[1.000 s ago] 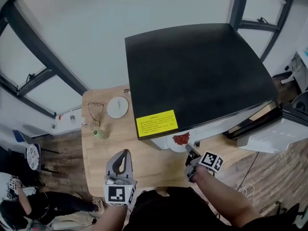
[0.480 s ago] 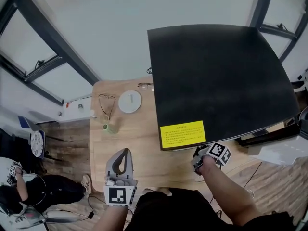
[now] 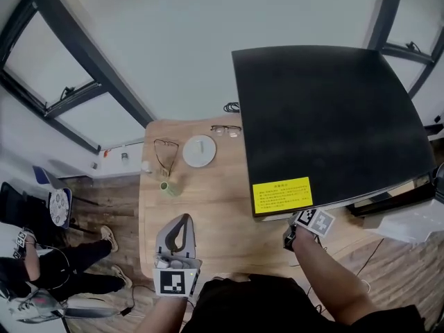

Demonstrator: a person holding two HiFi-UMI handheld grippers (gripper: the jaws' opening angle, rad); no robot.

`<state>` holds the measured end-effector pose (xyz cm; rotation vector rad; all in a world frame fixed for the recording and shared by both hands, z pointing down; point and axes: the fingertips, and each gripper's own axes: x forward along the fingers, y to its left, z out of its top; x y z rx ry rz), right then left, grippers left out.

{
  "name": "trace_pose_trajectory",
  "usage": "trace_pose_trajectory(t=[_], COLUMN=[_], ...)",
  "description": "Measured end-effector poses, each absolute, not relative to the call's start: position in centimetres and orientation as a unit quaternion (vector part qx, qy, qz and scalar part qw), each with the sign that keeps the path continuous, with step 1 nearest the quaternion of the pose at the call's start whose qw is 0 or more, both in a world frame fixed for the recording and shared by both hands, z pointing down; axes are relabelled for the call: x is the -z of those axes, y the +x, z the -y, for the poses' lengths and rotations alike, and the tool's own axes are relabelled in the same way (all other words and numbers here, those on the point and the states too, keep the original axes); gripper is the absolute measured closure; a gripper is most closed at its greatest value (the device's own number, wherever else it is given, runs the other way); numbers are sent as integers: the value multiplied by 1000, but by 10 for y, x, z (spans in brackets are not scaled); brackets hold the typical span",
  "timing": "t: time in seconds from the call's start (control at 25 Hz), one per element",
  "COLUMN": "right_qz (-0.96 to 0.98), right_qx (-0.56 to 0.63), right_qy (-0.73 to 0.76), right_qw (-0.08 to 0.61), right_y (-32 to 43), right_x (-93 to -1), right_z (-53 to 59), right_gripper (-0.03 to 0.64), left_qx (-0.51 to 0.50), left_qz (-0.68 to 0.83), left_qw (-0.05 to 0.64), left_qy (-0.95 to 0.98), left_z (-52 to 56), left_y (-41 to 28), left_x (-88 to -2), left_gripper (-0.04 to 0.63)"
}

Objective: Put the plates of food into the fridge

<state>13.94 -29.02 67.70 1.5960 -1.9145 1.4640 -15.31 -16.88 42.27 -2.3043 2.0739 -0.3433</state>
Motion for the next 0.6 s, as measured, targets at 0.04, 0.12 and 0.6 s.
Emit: trace_pose_trajectory(t=[0.04,0.12,0.6], right_qz=[658,657,745], right_qx=[-499,-493,-378], right_qy=[549,556,546], right_qw=[128,130,54], right_y=[139,142,164], right_x=[-676,-674,-611], right_z=[289,288,277], right_gripper=[450,436,442], left_qx=[108,104,98], left_qz=[-664,-658,-617], left_qw=[10,15,-6], left_qy=[-740,-746,-781], left_z=[170,175,195], left_y=[-152,-150,-130], left_x=[-422,-420,-427], left_gripper=[592,592,592])
